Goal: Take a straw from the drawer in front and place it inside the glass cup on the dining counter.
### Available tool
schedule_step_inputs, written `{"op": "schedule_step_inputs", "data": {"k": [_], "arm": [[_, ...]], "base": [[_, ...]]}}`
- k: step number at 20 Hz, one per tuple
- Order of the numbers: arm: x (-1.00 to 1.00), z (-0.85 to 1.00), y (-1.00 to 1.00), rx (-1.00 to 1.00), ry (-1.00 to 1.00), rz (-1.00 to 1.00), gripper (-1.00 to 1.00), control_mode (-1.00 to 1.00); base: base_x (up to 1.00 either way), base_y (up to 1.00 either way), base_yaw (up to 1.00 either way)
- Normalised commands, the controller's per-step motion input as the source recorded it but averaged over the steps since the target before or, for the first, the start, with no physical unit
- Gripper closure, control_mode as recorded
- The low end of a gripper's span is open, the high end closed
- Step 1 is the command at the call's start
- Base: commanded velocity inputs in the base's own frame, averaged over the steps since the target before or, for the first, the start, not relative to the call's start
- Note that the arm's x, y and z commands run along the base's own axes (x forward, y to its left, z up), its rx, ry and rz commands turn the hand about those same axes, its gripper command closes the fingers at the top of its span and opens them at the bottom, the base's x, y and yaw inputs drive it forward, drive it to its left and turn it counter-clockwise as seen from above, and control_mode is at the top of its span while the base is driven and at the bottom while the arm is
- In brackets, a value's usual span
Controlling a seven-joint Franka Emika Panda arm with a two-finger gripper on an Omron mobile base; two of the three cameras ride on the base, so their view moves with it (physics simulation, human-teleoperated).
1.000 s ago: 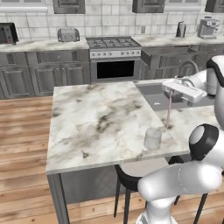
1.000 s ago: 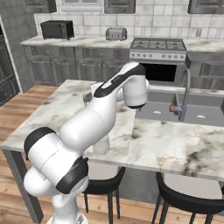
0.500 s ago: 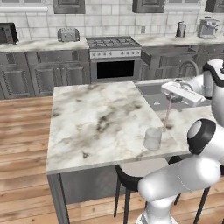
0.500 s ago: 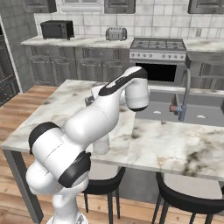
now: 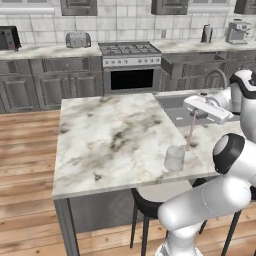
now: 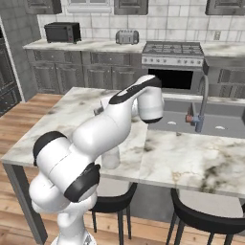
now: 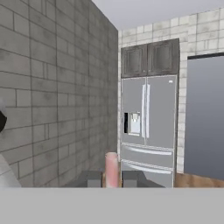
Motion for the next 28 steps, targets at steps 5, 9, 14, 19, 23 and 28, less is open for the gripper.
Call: {"op": "schedule_step_inputs", "data": {"k": [5, 9, 14, 19, 23, 28], "arm": [[0.05, -0.10, 0.00, 0.00, 0.00, 0.00, 1.00, -1.00], [0.20, -0.11, 0.00, 0.00, 0.00, 0.00, 1.00, -1.00], [0.24, -0.13, 0.00, 0.00, 0.00, 0.00, 1.00, -1.00], [0.13, -0.19, -0.02, 0.00, 0.00, 0.00, 1.00, -1.00], [0.09, -0.25, -0.04, 0.00, 0.00, 0.00, 1.00, -1.00], [0.14, -0.21, -0.04, 0.00, 0.00, 0.00, 1.00, -1.00]], "base": [[0.00, 0.00, 0.00], [0.00, 0.00, 0.00], [0.00, 0.00, 0.00], [0.00, 0.00, 0.00], [0.00, 0.00, 0.00], [0.00, 0.00, 0.00]]}}
